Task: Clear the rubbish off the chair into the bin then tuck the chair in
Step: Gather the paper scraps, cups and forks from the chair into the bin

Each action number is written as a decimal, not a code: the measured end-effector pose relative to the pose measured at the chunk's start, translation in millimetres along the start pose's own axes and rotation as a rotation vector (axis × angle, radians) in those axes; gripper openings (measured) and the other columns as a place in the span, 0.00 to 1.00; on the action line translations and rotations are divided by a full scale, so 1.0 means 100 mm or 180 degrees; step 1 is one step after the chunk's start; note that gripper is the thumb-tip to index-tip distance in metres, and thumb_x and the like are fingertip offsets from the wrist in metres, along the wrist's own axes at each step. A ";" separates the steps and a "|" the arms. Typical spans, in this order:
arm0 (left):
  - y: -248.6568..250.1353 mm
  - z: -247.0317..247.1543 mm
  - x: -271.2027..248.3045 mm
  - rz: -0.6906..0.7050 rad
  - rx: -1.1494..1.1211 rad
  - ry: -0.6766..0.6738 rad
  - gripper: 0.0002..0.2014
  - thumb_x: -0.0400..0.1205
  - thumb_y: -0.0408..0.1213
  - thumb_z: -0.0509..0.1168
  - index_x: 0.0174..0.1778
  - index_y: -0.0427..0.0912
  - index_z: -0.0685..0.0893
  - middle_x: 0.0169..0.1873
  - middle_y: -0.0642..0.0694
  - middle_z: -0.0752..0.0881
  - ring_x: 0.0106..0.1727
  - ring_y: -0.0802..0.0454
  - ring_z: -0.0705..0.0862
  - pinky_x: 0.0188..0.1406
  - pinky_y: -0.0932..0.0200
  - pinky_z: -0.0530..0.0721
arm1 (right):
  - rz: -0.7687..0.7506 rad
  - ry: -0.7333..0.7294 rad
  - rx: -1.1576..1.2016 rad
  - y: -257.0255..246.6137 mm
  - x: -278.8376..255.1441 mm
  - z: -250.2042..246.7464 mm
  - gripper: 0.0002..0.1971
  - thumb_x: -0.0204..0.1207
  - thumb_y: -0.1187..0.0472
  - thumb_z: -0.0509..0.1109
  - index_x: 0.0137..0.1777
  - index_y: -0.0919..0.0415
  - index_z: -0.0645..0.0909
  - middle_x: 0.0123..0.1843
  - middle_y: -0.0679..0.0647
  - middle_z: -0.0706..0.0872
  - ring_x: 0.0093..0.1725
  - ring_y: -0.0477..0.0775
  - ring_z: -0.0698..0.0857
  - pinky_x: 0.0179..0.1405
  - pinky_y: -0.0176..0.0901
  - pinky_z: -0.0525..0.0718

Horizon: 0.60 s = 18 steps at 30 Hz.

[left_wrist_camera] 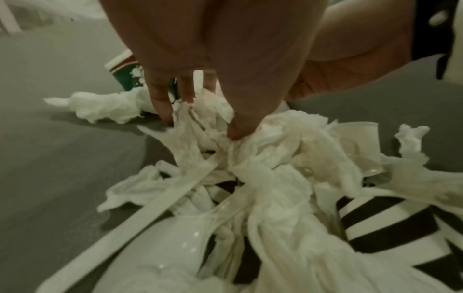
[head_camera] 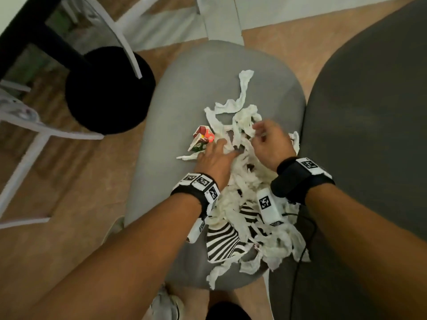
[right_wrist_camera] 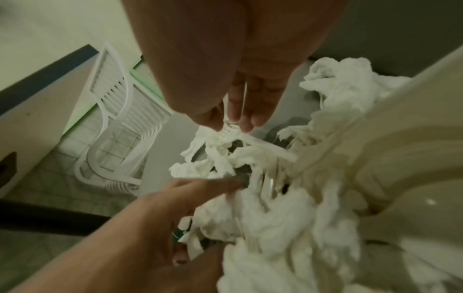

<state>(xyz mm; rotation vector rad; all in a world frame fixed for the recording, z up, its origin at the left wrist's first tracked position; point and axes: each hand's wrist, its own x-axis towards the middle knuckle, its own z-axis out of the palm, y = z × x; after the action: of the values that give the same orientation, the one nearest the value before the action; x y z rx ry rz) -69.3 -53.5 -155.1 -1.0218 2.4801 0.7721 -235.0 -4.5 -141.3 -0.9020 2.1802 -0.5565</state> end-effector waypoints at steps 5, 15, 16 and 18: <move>-0.16 0.00 -0.09 0.0051 -0.0634 0.0277 0.14 0.78 0.24 0.60 0.56 0.41 0.83 0.54 0.44 0.77 0.59 0.43 0.74 0.58 0.47 0.79 | 0.0365 -0.0436 -0.0808 0.03 0.00 0.14 0.21 0.75 0.53 0.70 0.65 0.51 0.69 0.55 0.53 0.83 0.52 0.60 0.83 0.55 0.54 0.85; -0.38 -0.07 -0.42 -0.0683 -0.1195 0.0623 0.26 0.84 0.59 0.55 0.28 0.42 0.73 0.24 0.47 0.78 0.30 0.43 0.79 0.32 0.50 0.78 | -0.0052 -0.0372 -0.0378 0.03 -0.02 0.22 0.09 0.79 0.62 0.59 0.37 0.59 0.71 0.36 0.58 0.77 0.38 0.63 0.76 0.39 0.46 0.70; -0.41 -0.06 -0.46 -0.0769 -0.1193 0.0543 0.26 0.86 0.58 0.54 0.29 0.42 0.74 0.25 0.46 0.79 0.32 0.42 0.81 0.34 0.50 0.78 | -0.0143 -0.0302 -0.0386 0.02 -0.04 0.23 0.09 0.80 0.62 0.58 0.37 0.58 0.69 0.37 0.58 0.76 0.39 0.63 0.75 0.39 0.46 0.69; -0.46 -0.04 -0.53 -0.0913 -0.1269 0.0422 0.18 0.88 0.49 0.53 0.42 0.41 0.78 0.35 0.41 0.85 0.42 0.37 0.84 0.42 0.47 0.81 | -0.0245 -0.0190 -0.0423 0.00 -0.09 0.25 0.08 0.82 0.62 0.58 0.40 0.61 0.69 0.41 0.58 0.75 0.42 0.62 0.74 0.42 0.46 0.68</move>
<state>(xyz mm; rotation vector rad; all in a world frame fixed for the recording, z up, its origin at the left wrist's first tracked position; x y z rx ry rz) -0.3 -55.2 -141.8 -1.5721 2.2546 1.1608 -212.0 -1.2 -153.9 -1.0635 2.1555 -0.4196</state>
